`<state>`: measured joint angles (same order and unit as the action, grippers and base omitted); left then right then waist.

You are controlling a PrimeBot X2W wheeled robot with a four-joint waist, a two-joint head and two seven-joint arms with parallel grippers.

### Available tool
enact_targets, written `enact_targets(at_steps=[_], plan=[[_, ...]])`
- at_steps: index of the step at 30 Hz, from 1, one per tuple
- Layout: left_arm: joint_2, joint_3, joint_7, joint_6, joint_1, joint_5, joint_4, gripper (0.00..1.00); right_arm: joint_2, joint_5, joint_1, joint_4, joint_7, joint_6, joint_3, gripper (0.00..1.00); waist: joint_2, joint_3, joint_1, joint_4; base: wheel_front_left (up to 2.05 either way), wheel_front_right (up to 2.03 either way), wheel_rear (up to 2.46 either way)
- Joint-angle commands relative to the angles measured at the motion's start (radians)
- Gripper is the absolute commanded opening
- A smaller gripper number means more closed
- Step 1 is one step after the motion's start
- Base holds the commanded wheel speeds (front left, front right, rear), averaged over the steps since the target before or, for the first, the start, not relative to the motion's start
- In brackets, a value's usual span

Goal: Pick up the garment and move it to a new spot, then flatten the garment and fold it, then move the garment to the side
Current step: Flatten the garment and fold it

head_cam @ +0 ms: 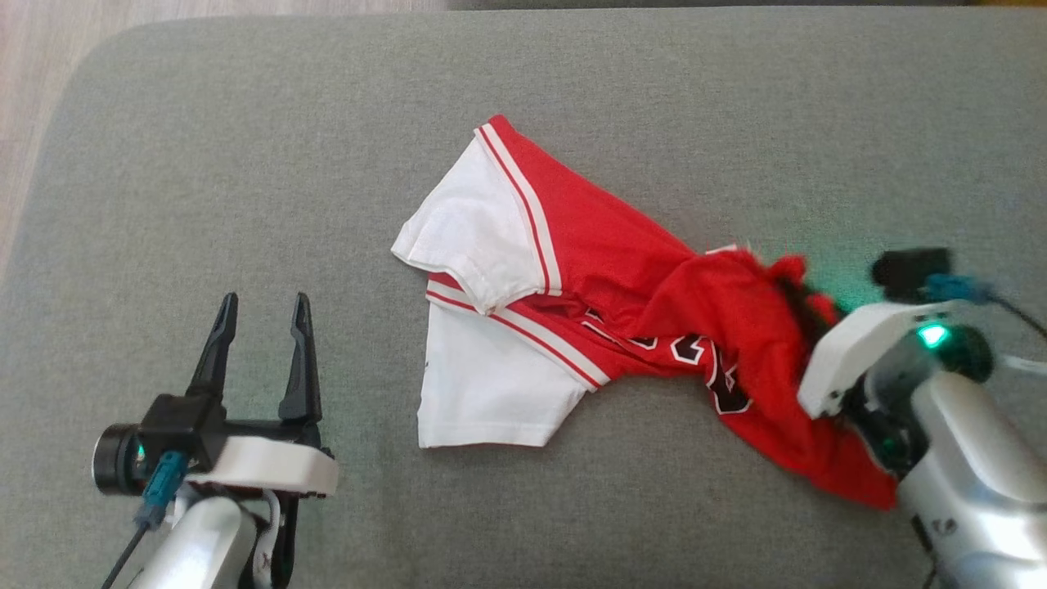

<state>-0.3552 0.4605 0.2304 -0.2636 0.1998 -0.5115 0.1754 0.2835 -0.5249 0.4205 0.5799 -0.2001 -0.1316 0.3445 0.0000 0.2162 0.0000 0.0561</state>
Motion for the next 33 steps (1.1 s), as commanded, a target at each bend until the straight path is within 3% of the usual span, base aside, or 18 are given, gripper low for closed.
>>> enact_targets(at_steps=[1, 6, 10, 11, 12, 17, 22, 28, 33], plan=[[-0.016, -0.034, 0.011, 0.004, 0.039, -0.005, -0.024, 1.00, 0.024, 0.006, 0.031, -0.035, 0.034, 0.001, -0.009, 0.00, 0.0000, -0.001, 0.0000, -0.001, 0.00, 0.00, 0.00], [-0.018, -0.039, 0.015, 0.003, 0.032, -0.008, -0.024, 1.00, 0.059, 0.061, 0.049, -0.069, 0.150, 0.001, -0.131, 0.00, 0.0000, -0.004, 0.0000, -0.013, 0.00, 0.00, 0.00], [-0.016, -0.039, 0.017, 0.004, 0.032, -0.010, -0.023, 1.00, 0.056, 0.118, 0.025, -0.015, 0.176, 0.001, -0.237, 0.00, 0.0000, -0.004, 0.0000, -0.024, 0.00, 0.00, 0.00], [-0.015, -0.038, 0.017, 0.005, 0.033, -0.010, -0.022, 1.00, 0.049, 0.131, 0.016, 0.011, 0.173, 0.001, -0.253, 0.38, 0.0000, -0.005, 0.0000, -0.025, 0.00, 0.00, 0.00], [-0.015, -0.037, 0.017, 0.006, 0.035, -0.011, -0.021, 1.00, 0.040, 0.139, 0.007, 0.040, 0.169, 0.001, -0.271, 1.00, 0.0000, -0.006, 0.0000, -0.026, 0.00, 0.00, 0.00], [-0.014, -0.034, 0.018, 0.008, 0.041, -0.011, -0.018, 1.00, -0.007, 0.167, -0.017, 0.127, 0.219, 0.001, -0.342, 1.00, 0.0000, -0.006, 0.0000, -0.028, 0.00, 0.00, 0.00], [-0.020, -0.036, 0.019, 0.005, 0.034, -0.015, -0.016, 1.00, -0.030, 0.194, -0.035, 0.100, 0.319, 0.001, -0.405, 1.00, 0.0000, -0.009, 0.0000, -0.033, 0.00, 0.00, 0.00], [-0.030, -0.041, 0.018, -0.004, 0.021, -0.018, -0.020, 1.00, -0.045, 0.236, -0.084, -0.123, 0.384, 0.001, -0.380, 1.00, 0.0000, -0.018, 0.0000, -0.040, 0.00, 0.00, 0.00], [-0.041, -0.042, 0.013, -0.011, 0.012, -0.018, -0.031, 1.00, -0.071, 0.269, -0.191, -0.374, 0.328, 0.001, -0.331, 1.00, 0.0000, -0.027, 0.0000, -0.041, 0.00, 0.00, 0.00]])
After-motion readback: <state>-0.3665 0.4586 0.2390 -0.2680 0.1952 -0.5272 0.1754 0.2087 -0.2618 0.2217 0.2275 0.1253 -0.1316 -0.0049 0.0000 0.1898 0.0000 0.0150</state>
